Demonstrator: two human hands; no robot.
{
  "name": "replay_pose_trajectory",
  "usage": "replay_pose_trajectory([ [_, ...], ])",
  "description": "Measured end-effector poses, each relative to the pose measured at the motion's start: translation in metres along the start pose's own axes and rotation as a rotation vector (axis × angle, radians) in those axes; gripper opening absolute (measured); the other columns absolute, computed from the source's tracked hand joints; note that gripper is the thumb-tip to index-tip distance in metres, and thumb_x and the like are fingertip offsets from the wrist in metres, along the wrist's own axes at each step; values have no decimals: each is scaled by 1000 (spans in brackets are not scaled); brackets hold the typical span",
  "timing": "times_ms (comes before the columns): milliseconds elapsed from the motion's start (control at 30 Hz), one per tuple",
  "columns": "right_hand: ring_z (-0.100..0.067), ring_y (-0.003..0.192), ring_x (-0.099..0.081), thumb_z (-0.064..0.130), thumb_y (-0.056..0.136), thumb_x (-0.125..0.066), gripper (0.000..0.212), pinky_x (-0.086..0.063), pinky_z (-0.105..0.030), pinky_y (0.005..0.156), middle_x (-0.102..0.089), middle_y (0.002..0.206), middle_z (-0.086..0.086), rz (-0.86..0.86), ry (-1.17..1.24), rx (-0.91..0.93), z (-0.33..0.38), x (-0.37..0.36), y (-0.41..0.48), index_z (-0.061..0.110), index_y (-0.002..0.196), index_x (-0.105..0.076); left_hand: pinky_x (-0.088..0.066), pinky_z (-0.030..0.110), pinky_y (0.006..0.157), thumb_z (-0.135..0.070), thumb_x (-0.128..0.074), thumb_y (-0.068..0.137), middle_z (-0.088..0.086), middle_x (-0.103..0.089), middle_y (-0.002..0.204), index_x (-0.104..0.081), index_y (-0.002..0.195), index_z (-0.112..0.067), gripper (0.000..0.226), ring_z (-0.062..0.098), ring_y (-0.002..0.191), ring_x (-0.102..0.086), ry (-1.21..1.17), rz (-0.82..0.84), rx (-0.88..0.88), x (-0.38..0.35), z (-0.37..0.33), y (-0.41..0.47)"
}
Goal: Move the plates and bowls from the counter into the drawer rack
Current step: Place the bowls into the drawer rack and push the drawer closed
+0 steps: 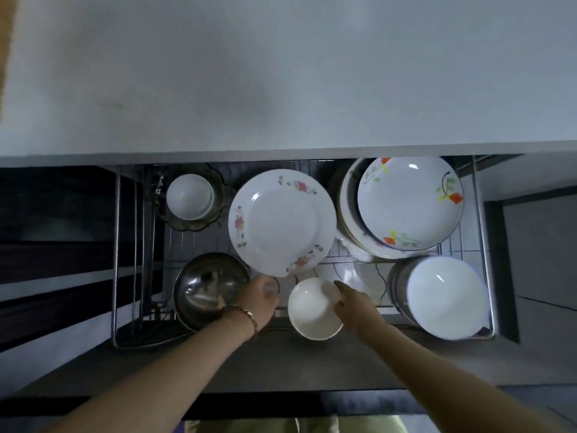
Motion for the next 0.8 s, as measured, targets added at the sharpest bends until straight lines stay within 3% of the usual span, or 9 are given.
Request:
replay_pose_trajectory([
  [233, -31, 122, -53, 12, 95, -37, 53, -44, -34, 96, -56, 133, -16, -16, -1, -41, 7, -33, 41, 20, 147, -30, -51, 37, 94, -13, -45, 94, 11, -66, 113, -60, 108, -15, 22, 24, 104, -63, -73, -115, 30, 32, 30, 20],
  [400, -33, 119, -55, 15, 97, -34, 52, -45, -36, 94, -59, 129, -17, -52, -30, -56, 9, -37, 47, 22, 148, -28, -52, 43, 95, -11, -47, 92, 8, -68, 106, -53, 79, -33, 26, 25, 101, -65, -98, -107, 16, 42, 32, 25],
  [533, -34, 116, -57, 14, 96, -34, 50, -46, -38, 93, -60, 125, -18, -86, -45, -88, 14, -37, 48, 19, 145, -30, -52, 41, 93, -12, -46, 92, 6, -68, 105, -55, 85, -28, 19, 23, 100, -65, -85, -104, 18, 47, 32, 32],
  [600, -35, 118, -56, 13, 94, -35, 49, -45, -37, 94, -60, 126, -17, -70, -57, -120, 12, -35, 51, 19, 143, -36, -52, 40, 89, -10, -45, 91, 7, -68, 102, -53, 77, -30, 25, 25, 98, -66, -117, -101, 28, 47, 32, 34],
  [800, -30, 125, -51, 26, 93, -44, 53, -41, -34, 100, -55, 135, -13, 24, -93, -134, 9, -32, 48, 16, 144, -32, -51, 41, 90, -8, -44, 91, 11, -68, 101, -53, 78, -28, 25, 28, 99, -66, -198, -81, 31, 45, 25, 37],
])
Point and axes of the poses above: each hand's wrist, its own y-axis towards the middle knuckle, its own x-axis out of the back of the hand, z = x × y, the point moved 10 cm from there along y, towards the middle knuckle
